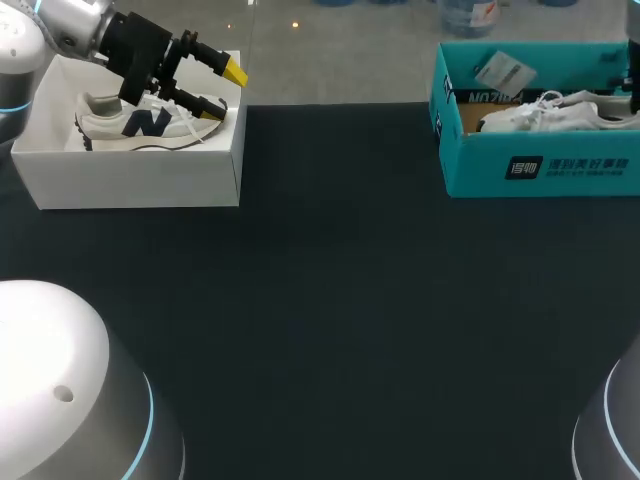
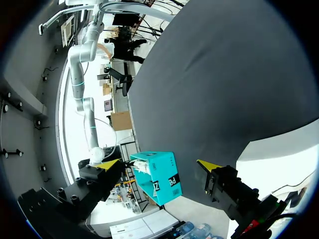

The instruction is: Take the shoe out of the shoebox, open the shoe tongue, remove and reinsert the insole, then place the shoe into the shoebox

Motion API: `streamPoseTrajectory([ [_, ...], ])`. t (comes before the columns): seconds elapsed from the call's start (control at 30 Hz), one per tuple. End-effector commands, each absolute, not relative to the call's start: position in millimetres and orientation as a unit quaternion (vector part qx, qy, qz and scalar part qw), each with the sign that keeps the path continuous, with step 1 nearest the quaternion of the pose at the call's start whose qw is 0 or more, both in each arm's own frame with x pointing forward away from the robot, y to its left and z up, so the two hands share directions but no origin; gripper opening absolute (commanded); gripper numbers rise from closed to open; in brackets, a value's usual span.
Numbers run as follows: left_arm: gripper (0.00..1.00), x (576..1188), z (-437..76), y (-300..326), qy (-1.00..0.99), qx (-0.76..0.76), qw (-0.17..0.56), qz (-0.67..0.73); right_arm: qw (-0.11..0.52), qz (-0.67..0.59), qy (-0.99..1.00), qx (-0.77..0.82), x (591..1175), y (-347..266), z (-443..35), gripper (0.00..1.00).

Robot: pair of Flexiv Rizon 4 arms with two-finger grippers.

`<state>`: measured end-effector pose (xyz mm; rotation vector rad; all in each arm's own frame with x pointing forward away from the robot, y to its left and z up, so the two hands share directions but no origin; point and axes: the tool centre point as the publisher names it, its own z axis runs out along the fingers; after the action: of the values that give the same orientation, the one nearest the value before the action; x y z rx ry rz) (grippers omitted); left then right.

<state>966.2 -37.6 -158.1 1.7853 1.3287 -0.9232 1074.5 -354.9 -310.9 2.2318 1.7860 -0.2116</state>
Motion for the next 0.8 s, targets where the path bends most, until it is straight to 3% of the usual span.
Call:
streamPoseTrajectory([
  [0.03,1.00,967,-158,-37,0.514,0.693,0.357,-0.358,0.125,-0.085,0.618,0.771,1087,-356,-324,0.00],
  [0.8,1.00,967,-158,-37,0.514,0.693,0.357,-0.358,0.103,-0.104,0.619,0.772,1088,-353,-365,0.00],
])
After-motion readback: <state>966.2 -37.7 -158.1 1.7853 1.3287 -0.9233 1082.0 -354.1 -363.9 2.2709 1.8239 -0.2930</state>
